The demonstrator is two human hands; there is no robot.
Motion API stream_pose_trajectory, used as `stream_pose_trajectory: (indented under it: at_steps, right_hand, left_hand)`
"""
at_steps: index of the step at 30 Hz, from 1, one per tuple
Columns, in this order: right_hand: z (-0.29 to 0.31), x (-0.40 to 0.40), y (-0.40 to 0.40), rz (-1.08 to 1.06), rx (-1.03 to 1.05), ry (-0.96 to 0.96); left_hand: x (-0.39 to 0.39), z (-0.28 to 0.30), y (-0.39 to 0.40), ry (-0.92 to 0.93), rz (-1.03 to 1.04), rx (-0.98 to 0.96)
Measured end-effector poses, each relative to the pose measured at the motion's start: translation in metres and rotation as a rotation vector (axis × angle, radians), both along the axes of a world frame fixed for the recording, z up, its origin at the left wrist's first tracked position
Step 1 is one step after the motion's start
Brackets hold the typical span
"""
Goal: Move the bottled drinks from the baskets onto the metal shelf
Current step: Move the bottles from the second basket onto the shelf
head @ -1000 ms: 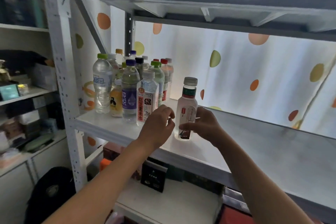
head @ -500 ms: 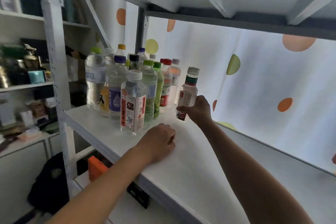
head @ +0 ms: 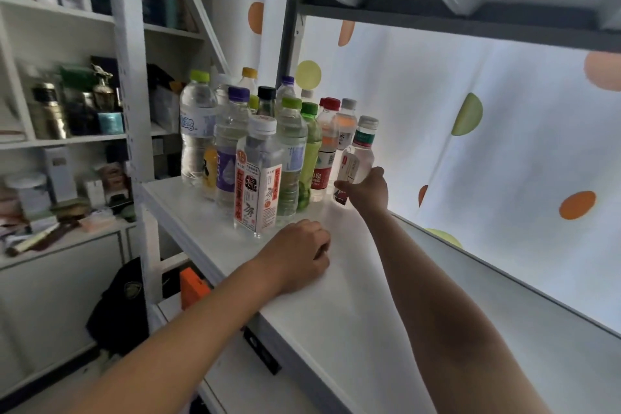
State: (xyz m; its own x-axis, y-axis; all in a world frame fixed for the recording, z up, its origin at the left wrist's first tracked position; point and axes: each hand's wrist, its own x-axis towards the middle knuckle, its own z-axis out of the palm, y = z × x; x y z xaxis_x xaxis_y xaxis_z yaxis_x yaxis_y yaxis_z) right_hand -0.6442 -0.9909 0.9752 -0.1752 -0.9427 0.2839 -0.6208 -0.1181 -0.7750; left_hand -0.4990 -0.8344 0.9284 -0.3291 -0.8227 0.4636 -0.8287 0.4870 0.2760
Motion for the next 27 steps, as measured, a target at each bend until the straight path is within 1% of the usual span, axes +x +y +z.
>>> stream_pose_trajectory:
  at_steps: [3, 7, 10, 12, 14, 16, 18, 19, 22, 24, 25, 27]
  right_hand:
    - [-0.002, 0.001, 0.000, -0.010, -0.001, 0.013]
    - [-0.004, 0.000, 0.004, 0.000, -0.003, 0.018]
    - [-0.011, -0.003, 0.017, 0.034, 0.041, 0.036]
    - [-0.018, -0.005, 0.034, 0.066, 0.037, 0.142]
    - [-0.021, -0.008, 0.060, 0.123, -0.012, 0.273]
    - [-0.022, -0.010, 0.091, 0.181, -0.076, 0.389]
    - [-0.023, -0.010, 0.122, 0.215, -0.127, 0.534]
    - [-0.023, -0.008, 0.139, 0.235, -0.141, 0.602]
    - [-0.025, 0.004, 0.191, 0.328, -0.170, 0.734]
    - [-0.026, 0.020, 0.227, 0.389, -0.269, 0.807]
    - [-0.026, 0.032, 0.245, 0.421, -0.331, 0.825]
    - [-0.026, 0.064, 0.279, 0.497, -0.446, 0.843]
  left_hand:
    - [0.000, 0.003, 0.002, 0.002, 0.007, 0.005]
    - [0.000, 0.007, 0.005, -0.048, 0.002, 0.005]
    - [0.000, 0.007, 0.007, -0.071, 0.045, -0.008]
    - [-0.001, 0.008, 0.010, -0.090, 0.084, -0.024]
    - [0.000, 0.010, 0.014, -0.126, 0.123, -0.049]
    - [0.002, 0.014, 0.023, -0.208, 0.149, -0.056]
    - [0.005, 0.015, 0.035, -0.306, 0.159, -0.006]
    - [0.009, 0.016, 0.044, -0.321, 0.169, 0.035]
    - [0.025, 0.020, 0.079, -0.284, 0.198, 0.134]
    - [0.044, 0.019, 0.112, -0.220, 0.199, 0.151]
    - [0.057, 0.016, 0.130, -0.180, 0.197, 0.140]
    - [0.090, 0.006, 0.167, -0.069, 0.205, 0.053]
